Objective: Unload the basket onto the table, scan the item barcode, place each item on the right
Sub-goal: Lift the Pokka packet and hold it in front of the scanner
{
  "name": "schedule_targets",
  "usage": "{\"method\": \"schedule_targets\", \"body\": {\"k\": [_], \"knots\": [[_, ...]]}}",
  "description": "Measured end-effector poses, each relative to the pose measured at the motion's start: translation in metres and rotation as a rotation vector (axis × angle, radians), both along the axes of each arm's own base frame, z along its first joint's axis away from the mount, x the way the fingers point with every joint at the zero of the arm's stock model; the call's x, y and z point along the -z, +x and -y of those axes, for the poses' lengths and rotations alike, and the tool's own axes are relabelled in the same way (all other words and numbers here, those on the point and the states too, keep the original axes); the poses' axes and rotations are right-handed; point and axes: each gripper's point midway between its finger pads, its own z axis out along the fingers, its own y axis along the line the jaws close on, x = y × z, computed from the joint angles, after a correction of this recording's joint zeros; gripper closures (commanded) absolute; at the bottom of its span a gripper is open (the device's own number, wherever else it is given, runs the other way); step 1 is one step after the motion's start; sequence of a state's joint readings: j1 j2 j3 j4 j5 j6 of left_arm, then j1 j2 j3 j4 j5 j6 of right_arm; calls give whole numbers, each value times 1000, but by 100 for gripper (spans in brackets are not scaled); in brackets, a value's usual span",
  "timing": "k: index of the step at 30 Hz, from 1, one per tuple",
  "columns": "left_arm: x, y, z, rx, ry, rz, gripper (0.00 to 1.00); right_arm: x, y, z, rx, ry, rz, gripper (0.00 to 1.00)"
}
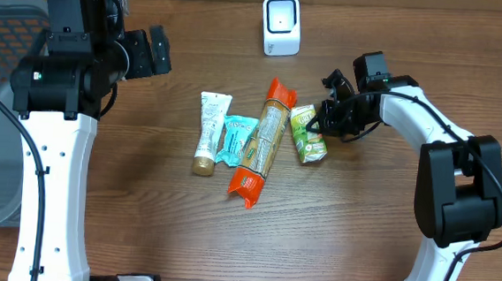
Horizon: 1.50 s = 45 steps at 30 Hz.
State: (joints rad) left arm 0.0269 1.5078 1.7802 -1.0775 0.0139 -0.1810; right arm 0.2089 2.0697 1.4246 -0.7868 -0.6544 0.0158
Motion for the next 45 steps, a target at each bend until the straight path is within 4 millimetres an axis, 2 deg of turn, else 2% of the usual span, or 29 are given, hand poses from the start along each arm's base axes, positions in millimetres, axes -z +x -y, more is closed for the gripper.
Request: {"method": "schedule_targets", "body": {"k": [3,4,5,6,8,9,13,15,17,22,24,27,30,32,35,36,40,41,42,43,45], "knots": [[0,0,0,0,0,1,0,-22,-13,-11,-5,145,-94,96],[0,0,0,0,0,0,0,-41,-7,-16,-7,223,-93,96],[0,0,0,0,0,1,0,-51,-3,-17,-8,262,-85,96],[0,0,0,0,0,0,0,-66,2,-18,-9,315,-70,96],[0,0,0,0,0,0,0,-112,16,-12,-2,431,-5,96],[0,0,0,0,0,0,0,-125,18,-9,-1,458,17,96],[0,0,0,0,0,0,0,-210,15,3,-39,624,155,96],[0,0,0,0,0,0,0,-231,13,3,-57,665,183,96],[0,0,0,0,0,0,0,-261,13,2,-88,713,234,97],[0,0,0,0,0,0,0,-297,27,-2,-83,700,310,97],[0,0,0,0,0,0,0,-315,33,-8,-65,651,362,97],[0,0,0,0,0,0,0,-330,41,-21,-22,527,451,97],[0,0,0,0,0,0,0,-321,53,-38,40,310,568,96],[0,0,0,0,0,0,0,-306,61,-53,69,136,655,96],[0,0,0,0,0,0,0,-292,77,-82,65,-101,838,96],[0,0,0,0,0,0,0,-288,88,-94,64,-215,945,96],[0,0,0,0,0,0,0,-263,119,-107,6,-463,1119,96],[0,0,0,0,0,0,0,-250,128,-107,-30,-528,1140,96],[0,0,0,0,0,0,0,-230,137,-104,-82,-611,1146,96],[0,0,0,0,0,0,0,-201,151,-100,-155,-706,1148,96],[0,0,0,0,0,0,0,-168,170,-95,-227,-792,1157,96]]}}
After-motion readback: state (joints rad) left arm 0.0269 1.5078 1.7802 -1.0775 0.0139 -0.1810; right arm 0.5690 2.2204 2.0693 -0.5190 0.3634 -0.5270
